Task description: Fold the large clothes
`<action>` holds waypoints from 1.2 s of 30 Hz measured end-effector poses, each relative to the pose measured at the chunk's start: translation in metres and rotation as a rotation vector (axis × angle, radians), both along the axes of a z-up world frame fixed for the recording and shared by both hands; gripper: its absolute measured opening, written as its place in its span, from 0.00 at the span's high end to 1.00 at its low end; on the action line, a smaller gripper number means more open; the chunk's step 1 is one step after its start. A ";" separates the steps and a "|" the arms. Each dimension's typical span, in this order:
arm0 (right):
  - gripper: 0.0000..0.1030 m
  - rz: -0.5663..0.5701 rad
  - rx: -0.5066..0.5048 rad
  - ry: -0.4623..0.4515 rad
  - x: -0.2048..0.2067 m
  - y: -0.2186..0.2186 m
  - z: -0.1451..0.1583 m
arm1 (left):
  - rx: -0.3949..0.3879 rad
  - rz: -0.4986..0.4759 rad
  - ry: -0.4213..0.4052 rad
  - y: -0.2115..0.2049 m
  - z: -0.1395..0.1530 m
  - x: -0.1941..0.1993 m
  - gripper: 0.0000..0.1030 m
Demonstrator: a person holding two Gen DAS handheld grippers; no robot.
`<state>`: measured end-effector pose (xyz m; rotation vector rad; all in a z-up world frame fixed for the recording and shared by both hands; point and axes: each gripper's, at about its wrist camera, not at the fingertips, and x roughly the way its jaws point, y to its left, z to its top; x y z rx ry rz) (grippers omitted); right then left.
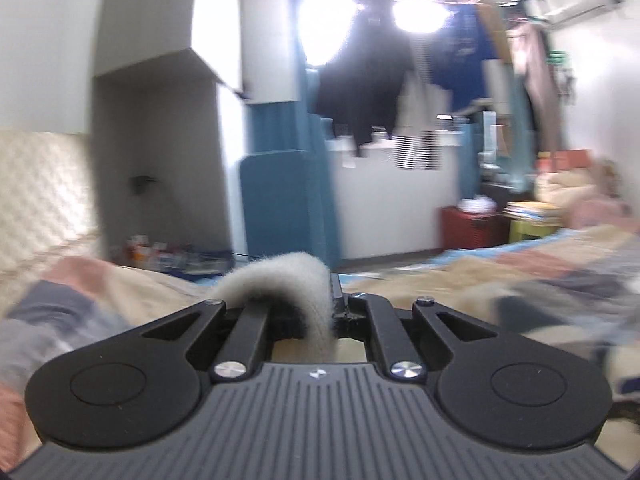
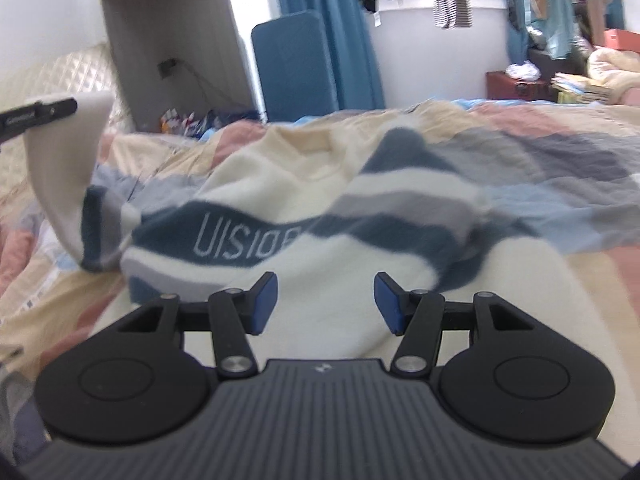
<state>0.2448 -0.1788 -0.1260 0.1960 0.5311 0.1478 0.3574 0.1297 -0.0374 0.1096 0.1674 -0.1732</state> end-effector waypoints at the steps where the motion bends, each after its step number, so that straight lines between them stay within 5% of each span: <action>1: 0.45 -0.021 0.010 -0.004 -0.003 -0.006 0.003 | -0.007 -0.033 0.013 -0.014 -0.001 -0.010 0.92; 6: 0.44 -0.094 0.064 -0.027 -0.020 -0.032 0.017 | 0.018 -0.132 0.139 -0.079 -0.038 -0.057 0.92; 11: 0.35 -0.117 0.105 -0.056 -0.025 -0.048 0.019 | 0.027 -0.214 0.393 -0.121 -0.093 -0.075 0.92; 16: 0.36 -0.095 0.093 -0.072 -0.021 -0.048 0.018 | 0.012 -0.168 0.550 -0.134 -0.135 -0.069 0.91; 20: 0.36 -0.071 0.101 -0.045 -0.017 -0.047 0.012 | -0.108 -0.178 0.588 -0.117 -0.128 -0.060 0.85; 24: 0.36 -0.048 0.106 -0.048 -0.020 -0.045 0.013 | -0.205 -0.160 0.611 -0.099 -0.112 -0.067 0.43; 31: 0.36 0.035 0.096 -0.064 -0.026 -0.030 0.017 | -0.470 -0.111 0.567 -0.045 -0.060 -0.120 0.39; 36: 0.36 0.162 0.071 -0.067 -0.025 -0.002 0.016 | -0.457 0.028 0.534 -0.018 -0.052 -0.131 0.39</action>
